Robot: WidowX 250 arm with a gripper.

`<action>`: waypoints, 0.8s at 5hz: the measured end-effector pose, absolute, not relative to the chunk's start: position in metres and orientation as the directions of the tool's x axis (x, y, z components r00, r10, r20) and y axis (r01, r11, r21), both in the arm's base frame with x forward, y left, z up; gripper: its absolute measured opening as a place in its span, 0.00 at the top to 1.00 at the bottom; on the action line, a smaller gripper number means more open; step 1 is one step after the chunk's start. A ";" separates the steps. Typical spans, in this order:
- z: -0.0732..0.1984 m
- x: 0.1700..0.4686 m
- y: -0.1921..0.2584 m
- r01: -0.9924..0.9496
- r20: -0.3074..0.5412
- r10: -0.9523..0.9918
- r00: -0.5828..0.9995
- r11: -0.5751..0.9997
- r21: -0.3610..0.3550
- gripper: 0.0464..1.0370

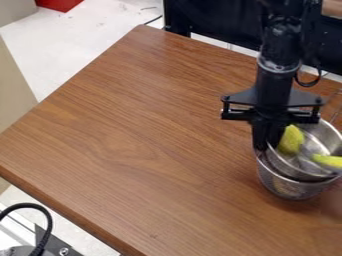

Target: Take the basin and put it on the left side of the table

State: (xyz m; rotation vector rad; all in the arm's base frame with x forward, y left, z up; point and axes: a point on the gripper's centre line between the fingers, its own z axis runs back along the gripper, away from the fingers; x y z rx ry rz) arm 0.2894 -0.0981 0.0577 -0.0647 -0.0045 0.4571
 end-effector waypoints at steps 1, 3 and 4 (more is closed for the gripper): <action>0.064 0.293 -0.095 -0.446 -0.041 0.444 0.895 0.890 -0.097 0.99; 0.091 0.288 -0.093 -0.414 0.008 0.424 0.906 0.888 -0.200 0.99; 0.106 0.281 -0.088 -0.401 0.024 0.418 0.908 0.885 -0.237 0.99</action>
